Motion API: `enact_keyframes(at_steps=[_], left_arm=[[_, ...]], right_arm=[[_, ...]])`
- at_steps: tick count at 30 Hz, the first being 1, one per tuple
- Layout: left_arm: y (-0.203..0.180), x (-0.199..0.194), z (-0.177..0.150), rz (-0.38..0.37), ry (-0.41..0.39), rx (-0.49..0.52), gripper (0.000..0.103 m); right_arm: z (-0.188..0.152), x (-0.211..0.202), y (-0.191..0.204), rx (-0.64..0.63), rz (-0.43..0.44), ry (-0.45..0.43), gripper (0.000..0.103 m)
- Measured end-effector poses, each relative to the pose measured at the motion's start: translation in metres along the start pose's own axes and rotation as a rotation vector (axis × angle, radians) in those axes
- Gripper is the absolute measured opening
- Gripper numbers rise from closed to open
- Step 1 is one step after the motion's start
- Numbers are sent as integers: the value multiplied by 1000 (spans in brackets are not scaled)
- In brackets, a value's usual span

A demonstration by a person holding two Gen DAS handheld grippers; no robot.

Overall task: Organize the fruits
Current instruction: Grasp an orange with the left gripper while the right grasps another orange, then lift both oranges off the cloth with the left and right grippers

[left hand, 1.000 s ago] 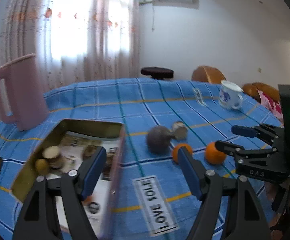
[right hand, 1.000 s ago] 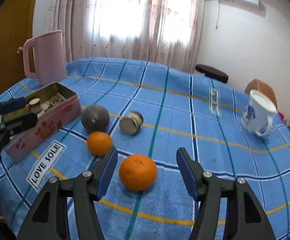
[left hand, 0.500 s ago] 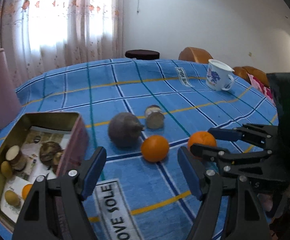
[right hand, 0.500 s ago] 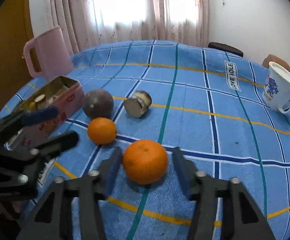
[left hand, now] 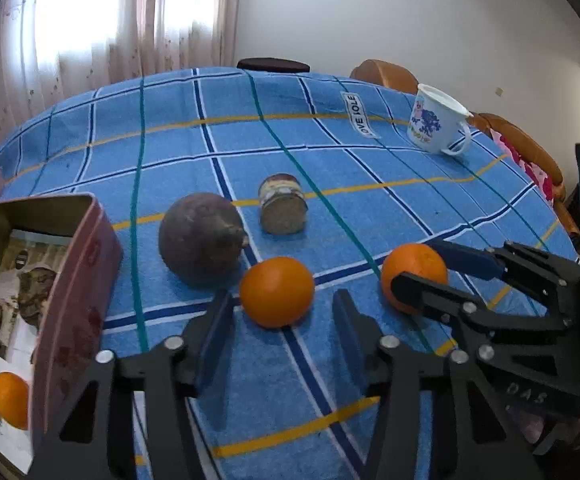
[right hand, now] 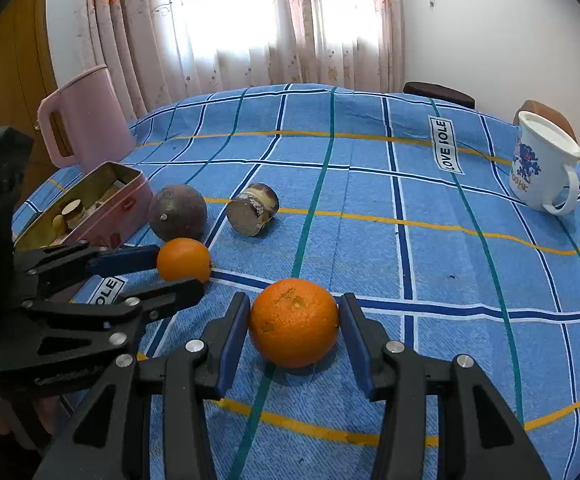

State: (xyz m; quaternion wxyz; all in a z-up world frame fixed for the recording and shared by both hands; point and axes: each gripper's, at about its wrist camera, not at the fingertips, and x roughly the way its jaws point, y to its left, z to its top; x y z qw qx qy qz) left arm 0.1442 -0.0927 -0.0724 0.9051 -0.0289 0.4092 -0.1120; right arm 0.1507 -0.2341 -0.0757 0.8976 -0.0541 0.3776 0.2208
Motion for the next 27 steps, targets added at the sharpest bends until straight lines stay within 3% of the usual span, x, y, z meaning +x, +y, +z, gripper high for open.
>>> enact_keyframes(at_steps=[9, 27], left_arm=[[6, 3, 2, -18, 6, -32, 41], [-6, -31, -2, -9, -174, 47, 41]], right_arm=[[0, 0, 1, -6, -3, -1, 48], [-4, -31, -3, 14, 7, -155, 48]])
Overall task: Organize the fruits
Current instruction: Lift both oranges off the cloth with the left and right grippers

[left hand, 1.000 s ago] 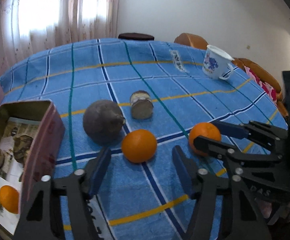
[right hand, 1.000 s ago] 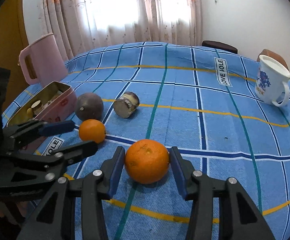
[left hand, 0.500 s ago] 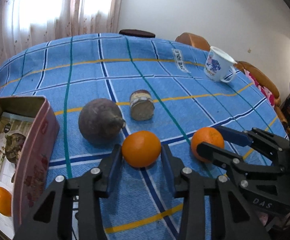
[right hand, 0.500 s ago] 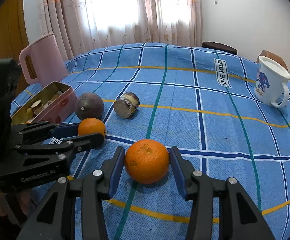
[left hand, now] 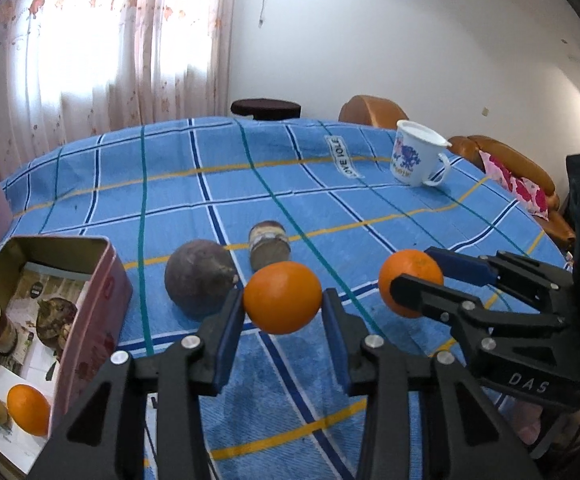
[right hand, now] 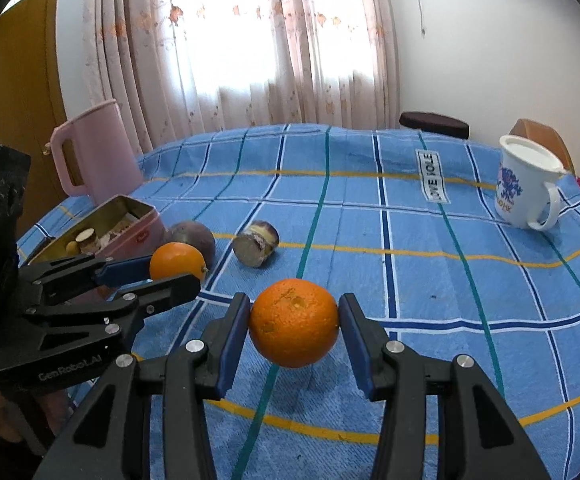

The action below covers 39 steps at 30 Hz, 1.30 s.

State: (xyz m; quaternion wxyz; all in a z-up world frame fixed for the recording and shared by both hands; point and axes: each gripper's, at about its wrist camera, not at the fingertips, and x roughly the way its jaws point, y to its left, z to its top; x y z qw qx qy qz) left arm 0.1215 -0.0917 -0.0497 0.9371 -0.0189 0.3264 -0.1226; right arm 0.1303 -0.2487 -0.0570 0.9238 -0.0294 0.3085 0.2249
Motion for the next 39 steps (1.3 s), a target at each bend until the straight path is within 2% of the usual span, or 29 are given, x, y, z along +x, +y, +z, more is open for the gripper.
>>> enact_keyframes(at_steps=[18, 39], left_arm=[[-5, -25, -4, 45, -136, 12, 41], [-11, -46, -9, 87, -239, 44, 41]], right_arm=[[-2, -24, 7, -36, -19, -125, 48], [-7, -46, 14, -76, -44, -248, 48]])
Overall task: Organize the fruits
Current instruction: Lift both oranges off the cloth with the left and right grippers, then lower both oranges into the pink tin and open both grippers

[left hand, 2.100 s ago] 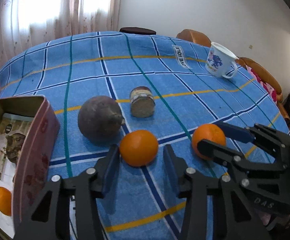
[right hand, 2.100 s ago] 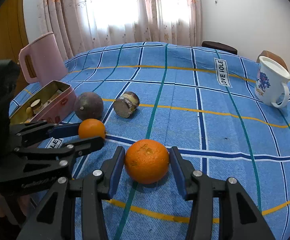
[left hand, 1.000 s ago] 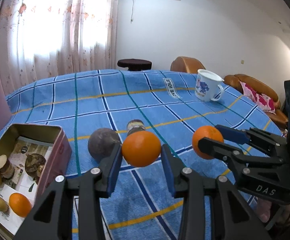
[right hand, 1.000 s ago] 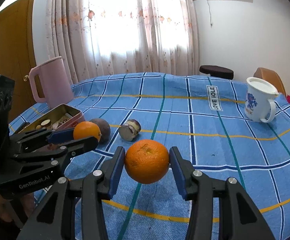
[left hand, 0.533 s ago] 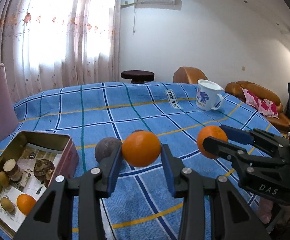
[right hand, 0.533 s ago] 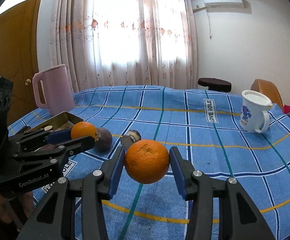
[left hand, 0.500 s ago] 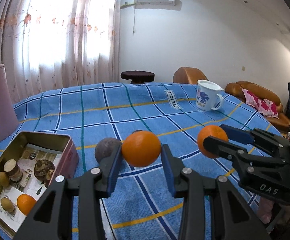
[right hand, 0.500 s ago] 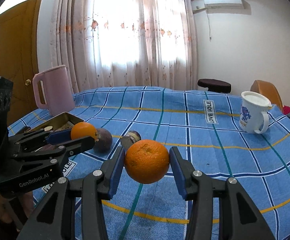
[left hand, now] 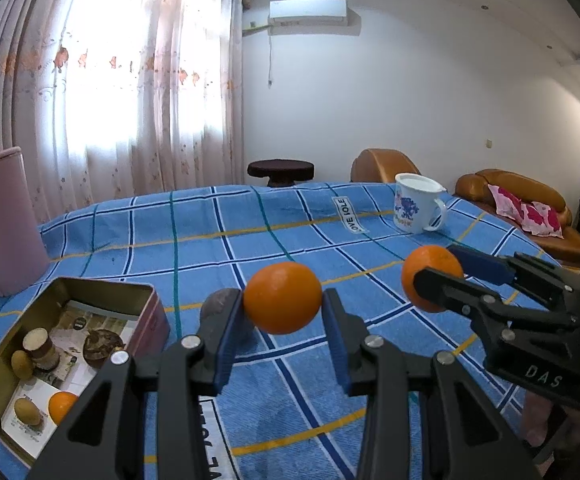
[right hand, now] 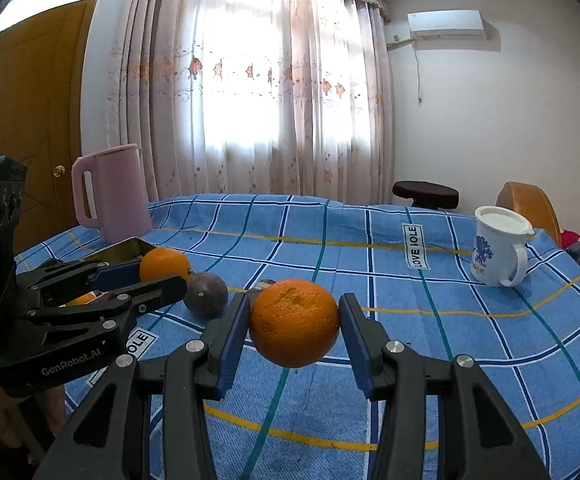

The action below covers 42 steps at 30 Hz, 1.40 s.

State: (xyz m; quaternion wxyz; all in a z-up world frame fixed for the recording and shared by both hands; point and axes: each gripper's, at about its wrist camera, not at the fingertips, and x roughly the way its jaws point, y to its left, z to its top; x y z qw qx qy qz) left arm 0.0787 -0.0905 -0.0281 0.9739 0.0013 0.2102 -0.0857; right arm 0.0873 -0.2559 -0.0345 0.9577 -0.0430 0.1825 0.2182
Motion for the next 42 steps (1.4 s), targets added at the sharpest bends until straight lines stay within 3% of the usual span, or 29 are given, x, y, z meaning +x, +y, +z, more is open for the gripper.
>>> enact_keyframes(at_steps=[21, 30, 35, 42], left_arm=[[-5, -19, -3, 30, -83, 22, 41], [6, -21, -4, 34, -72, 1, 41], [19, -26, -5, 43, -71, -20, 41], [55, -35, -6, 94, -58, -78, 41]], right_arm=[[0, -19, 7, -42, -45, -100, 48], [1, -13, 13, -70, -55, -72, 48], [7, -4, 26, -80, -34, -58, 48], [25, 14, 62, -115, 62, -35, 48]])
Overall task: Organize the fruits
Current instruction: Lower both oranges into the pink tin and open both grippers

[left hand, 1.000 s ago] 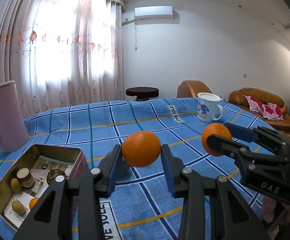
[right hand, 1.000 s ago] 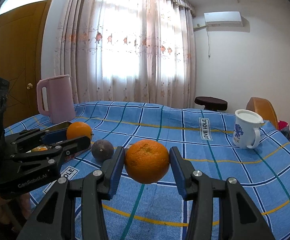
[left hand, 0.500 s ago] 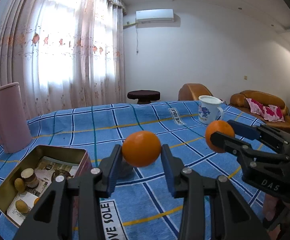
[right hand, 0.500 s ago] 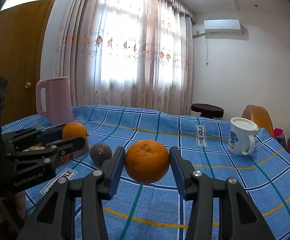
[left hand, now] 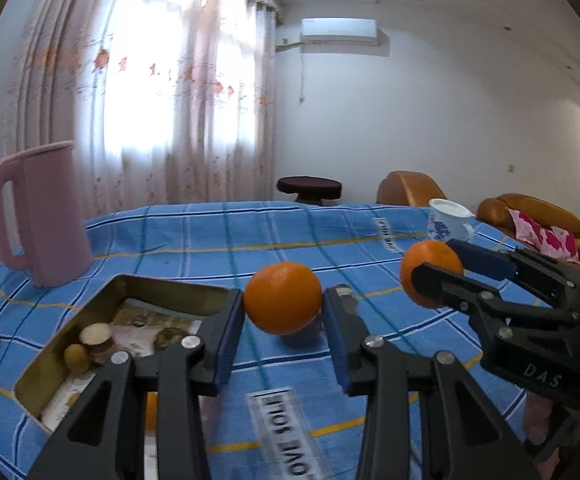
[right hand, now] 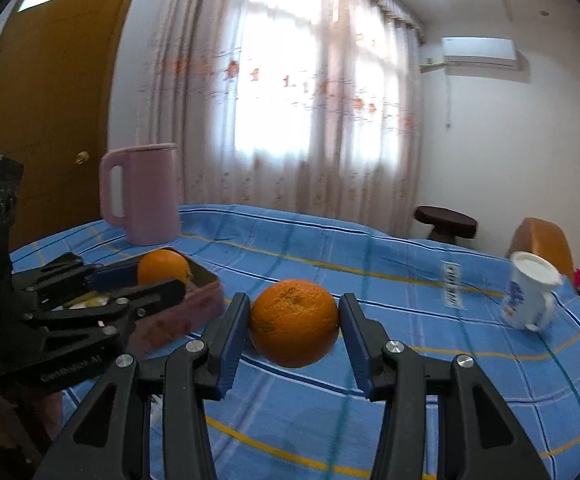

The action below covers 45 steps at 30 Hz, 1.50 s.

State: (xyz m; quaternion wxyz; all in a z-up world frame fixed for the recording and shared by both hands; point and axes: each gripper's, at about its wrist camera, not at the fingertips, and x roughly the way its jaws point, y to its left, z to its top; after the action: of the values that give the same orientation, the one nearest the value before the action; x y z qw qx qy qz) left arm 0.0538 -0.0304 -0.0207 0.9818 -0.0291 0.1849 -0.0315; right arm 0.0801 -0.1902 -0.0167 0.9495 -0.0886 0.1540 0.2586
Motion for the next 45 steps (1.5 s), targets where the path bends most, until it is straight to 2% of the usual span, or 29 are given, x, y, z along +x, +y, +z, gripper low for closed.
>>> enact_keyframes(at_steps=[9, 13, 20, 26, 27, 28, 30, 34, 38, 40, 42, 45], left_arm=[[81, -12, 1, 139, 28, -108, 41], [117, -11, -6, 198, 67, -166, 41], [146, -6, -18, 198, 123, -226, 41], [157, -5, -21, 200, 149, -265, 41], [156, -6, -21, 202, 147, -260, 47], [156, -8, -21, 207, 139, -257, 59], [154, -14, -21, 227, 114, -255, 77], [150, -19, -18, 211, 91, -254, 80], [137, -19, -15, 199, 74, -240, 89], [130, -17, -12, 193, 69, -227, 90], [122, -13, -8, 188, 71, -208, 92], [111, -8, -3, 185, 71, -182, 92]], right_arm=[[24, 49, 60, -9, 196, 70, 48], [26, 75, 91, -17, 270, 124, 48], [18, 114, 131, -32, 335, 232, 48], [14, 128, 142, -29, 368, 285, 49], [14, 131, 145, -35, 372, 288, 49], [13, 131, 146, -44, 376, 289, 53], [15, 130, 144, -41, 381, 280, 61], [20, 109, 126, -67, 329, 233, 61], [23, 95, 93, -88, 206, 207, 62], [21, 94, 69, -89, 109, 214, 62], [20, 97, 51, -77, 53, 227, 62], [16, 111, 30, -38, 21, 279, 62]])
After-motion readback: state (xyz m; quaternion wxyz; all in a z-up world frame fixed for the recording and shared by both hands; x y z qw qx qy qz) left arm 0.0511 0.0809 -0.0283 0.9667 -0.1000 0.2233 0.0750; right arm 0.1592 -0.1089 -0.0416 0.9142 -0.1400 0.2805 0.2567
